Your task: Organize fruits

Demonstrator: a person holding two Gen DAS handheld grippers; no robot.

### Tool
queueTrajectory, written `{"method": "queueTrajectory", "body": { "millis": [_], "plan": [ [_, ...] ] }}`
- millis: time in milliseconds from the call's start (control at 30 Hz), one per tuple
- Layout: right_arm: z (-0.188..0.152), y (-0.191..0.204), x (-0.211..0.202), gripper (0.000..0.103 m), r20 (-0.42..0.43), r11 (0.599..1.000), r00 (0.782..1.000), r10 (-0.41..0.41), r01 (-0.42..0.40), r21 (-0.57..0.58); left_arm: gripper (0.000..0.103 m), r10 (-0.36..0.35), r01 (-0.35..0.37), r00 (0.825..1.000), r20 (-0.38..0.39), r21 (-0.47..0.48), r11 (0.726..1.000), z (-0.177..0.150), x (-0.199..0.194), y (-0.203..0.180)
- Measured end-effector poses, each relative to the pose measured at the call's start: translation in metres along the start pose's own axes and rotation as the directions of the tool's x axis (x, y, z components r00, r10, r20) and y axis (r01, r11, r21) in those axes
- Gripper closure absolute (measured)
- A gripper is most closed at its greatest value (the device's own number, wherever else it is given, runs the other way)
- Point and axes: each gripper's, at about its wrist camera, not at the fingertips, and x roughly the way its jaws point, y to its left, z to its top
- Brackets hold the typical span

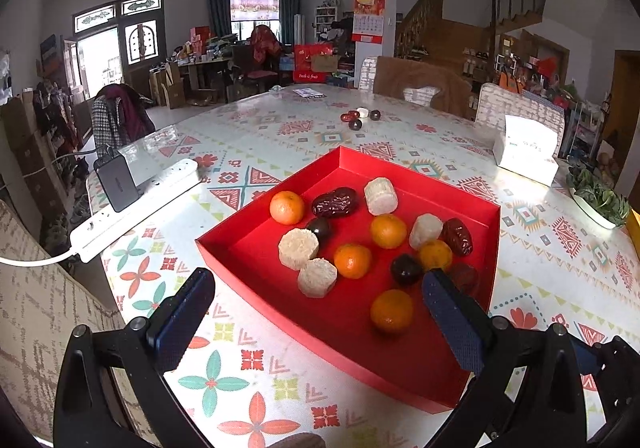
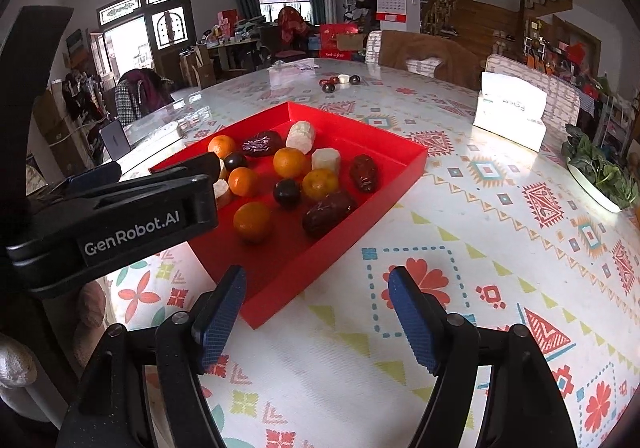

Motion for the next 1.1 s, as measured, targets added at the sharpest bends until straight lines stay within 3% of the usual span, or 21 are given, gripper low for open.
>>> {"method": "queueTrajectory", "body": {
  "millis": [900,1100],
  "plan": [
    [-0.001,0.002,0.008,0.024,-0.014,1.000,1.000,0.002,-0.002,-0.002,0.000,-0.025,0.024,0.999,-0.033,-0.020,0.999,-0.003,0.011,0.004],
    [-0.001,0.005,0.009,0.024,-0.013,1.000,1.000,-0.003,0.003,-0.021,0.000,-0.050,0.050,0.998,0.027,-0.017,0.999,0.010,-0.001,0.009]
  ]
}}
